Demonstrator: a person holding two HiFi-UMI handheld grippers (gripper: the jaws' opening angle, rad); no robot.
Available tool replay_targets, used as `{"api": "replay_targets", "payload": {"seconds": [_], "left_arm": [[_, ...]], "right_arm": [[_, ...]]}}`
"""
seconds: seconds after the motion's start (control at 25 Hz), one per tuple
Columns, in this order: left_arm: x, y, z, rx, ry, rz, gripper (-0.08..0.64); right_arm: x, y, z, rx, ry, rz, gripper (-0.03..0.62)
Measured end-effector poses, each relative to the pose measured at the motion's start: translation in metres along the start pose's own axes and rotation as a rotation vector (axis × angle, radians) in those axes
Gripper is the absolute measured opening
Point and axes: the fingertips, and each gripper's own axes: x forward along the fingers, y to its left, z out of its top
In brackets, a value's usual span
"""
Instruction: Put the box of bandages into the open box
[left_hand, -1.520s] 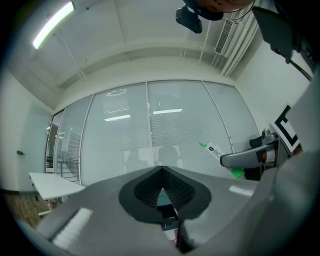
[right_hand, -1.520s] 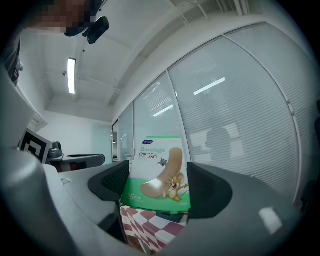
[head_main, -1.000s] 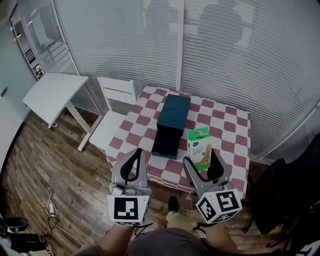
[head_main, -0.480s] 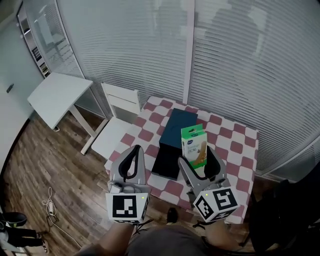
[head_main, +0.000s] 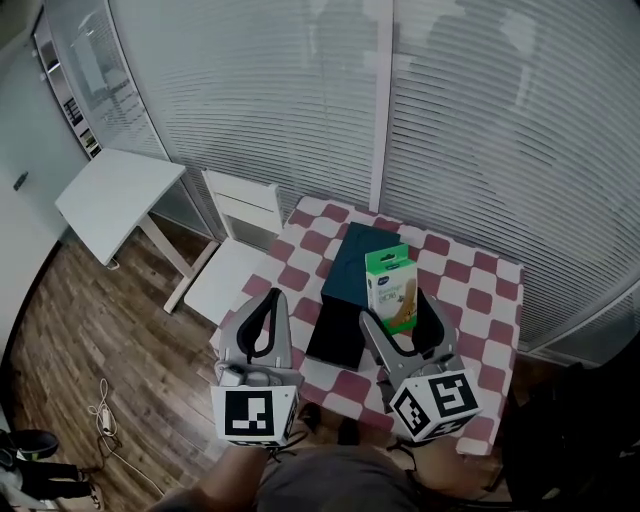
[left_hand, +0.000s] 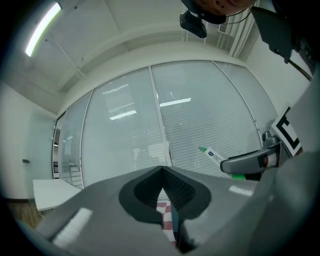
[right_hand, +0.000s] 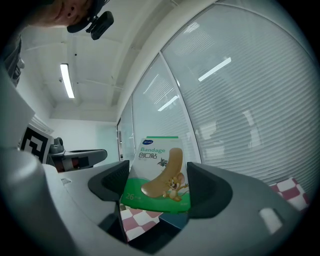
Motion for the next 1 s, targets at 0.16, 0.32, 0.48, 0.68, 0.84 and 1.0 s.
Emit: {"api": "replay_targets", "payload": {"seconds": [0.16,0.32,0.48,0.68,0.84,1.0], "left_arm": [[0.013,-0.001,-0.015,-0.004,0.032,-0.045,0.0],[0.027,0.009,-0.028,-0.012,0.054,-0.079,0.0],[0.033,0.024,-0.052,-0.033,0.108,-0.098,0.0],[0.037,0.037,-0.093,-0.065,0.184,-0.117,0.0],[0.042,0.044,-0.118,-0.092,0.222,-0.133,0.0],[0.048,0.053,-0.134,-0.112,0.243,-0.149,0.0]], "right_arm": [[0.008,-0.004,-0.017,0.021,0.029,-0.03,0.387],[0.022,-0.001,-0.038,0.037,0.071,-0.047,0.387],[0.031,0.004,-0.077,0.069,0.154,-0.07,0.387],[0.033,0.009,-0.136,0.119,0.267,-0.106,0.387],[0.04,0.009,-0.175,0.139,0.335,-0.133,0.388],[0.044,0.01,-0.207,0.175,0.394,-0.169,0.388]]}}
